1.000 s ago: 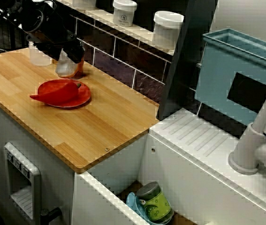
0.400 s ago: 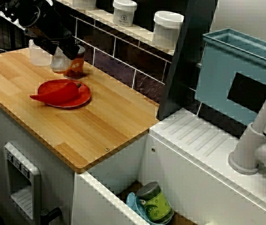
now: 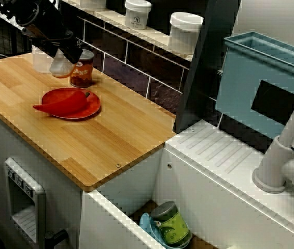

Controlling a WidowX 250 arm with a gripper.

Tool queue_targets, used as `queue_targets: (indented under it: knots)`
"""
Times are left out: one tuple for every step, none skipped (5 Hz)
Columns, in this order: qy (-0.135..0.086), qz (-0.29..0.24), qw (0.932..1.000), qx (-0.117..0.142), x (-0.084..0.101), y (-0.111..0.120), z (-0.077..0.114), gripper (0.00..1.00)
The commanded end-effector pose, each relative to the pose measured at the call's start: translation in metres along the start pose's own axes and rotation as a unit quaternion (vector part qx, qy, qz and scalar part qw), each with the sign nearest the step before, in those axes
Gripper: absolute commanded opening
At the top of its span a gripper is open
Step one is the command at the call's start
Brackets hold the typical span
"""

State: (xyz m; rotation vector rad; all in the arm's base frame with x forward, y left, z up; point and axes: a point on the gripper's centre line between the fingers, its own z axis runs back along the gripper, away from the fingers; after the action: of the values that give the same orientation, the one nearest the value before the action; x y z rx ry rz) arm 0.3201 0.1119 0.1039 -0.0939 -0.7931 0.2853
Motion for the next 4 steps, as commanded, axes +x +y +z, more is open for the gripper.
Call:
queue_targets:
  knots:
    - [-0.005,0.008,0.9999,-0.008,0.02,-0.007,0.016,0.0]
    - [0.012,0.021,0.9996,-0.016,0.026,-0.014,0.02,0.0]
    - [0.026,0.027,0.9991,-0.02,0.025,-0.022,0.024,0.0]
    - [0.039,0.028,0.9985,-0.026,0.025,-0.029,0.03,0.0]
